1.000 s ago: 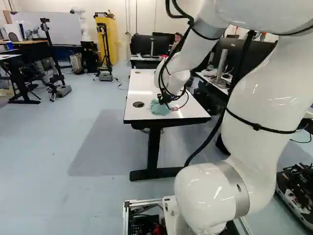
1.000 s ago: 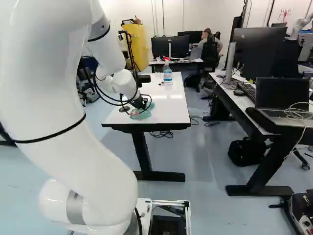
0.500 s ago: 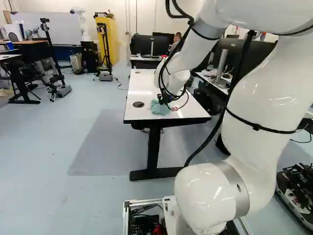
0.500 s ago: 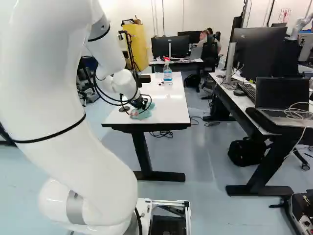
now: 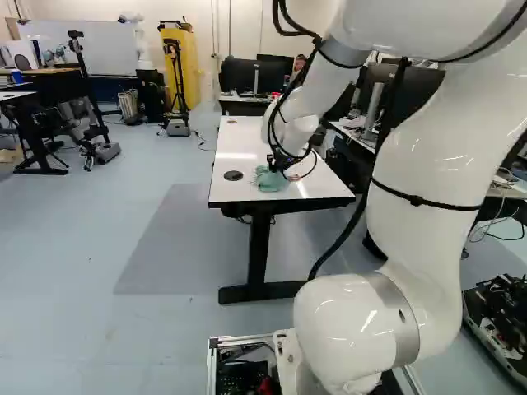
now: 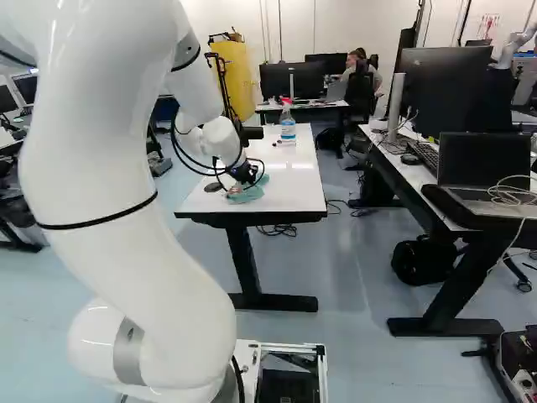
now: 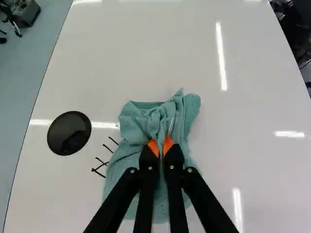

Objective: Clean the table with the green towel

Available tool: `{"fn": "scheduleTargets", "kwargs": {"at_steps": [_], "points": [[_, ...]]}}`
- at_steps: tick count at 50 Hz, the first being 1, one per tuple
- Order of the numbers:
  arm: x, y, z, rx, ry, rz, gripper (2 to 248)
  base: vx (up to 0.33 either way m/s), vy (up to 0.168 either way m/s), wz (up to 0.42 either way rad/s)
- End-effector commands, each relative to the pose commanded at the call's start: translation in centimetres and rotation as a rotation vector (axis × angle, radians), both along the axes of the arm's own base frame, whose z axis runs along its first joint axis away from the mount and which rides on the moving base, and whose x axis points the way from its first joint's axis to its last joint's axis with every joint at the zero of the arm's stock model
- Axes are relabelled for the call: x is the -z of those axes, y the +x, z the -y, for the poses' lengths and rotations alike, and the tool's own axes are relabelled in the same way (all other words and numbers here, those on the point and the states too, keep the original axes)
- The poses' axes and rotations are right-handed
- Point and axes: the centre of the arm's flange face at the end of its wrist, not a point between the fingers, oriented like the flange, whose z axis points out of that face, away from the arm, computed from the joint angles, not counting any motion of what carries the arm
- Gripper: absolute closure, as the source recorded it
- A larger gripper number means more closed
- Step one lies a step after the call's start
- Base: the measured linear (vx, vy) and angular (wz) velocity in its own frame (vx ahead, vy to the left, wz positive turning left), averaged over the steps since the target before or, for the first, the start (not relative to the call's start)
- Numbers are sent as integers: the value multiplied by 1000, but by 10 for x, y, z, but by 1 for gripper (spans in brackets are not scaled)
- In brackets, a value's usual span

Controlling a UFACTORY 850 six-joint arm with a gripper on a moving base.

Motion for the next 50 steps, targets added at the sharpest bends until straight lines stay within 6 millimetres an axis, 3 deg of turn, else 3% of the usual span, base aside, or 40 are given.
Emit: {"fn": "scheduleTargets", "kwargs": {"at_steps": [24,50], "points": [[2,43,-11,-18,1,18,220,0,0,0],[2,48,-54,-96,2,23,220,0,0,0]]}}
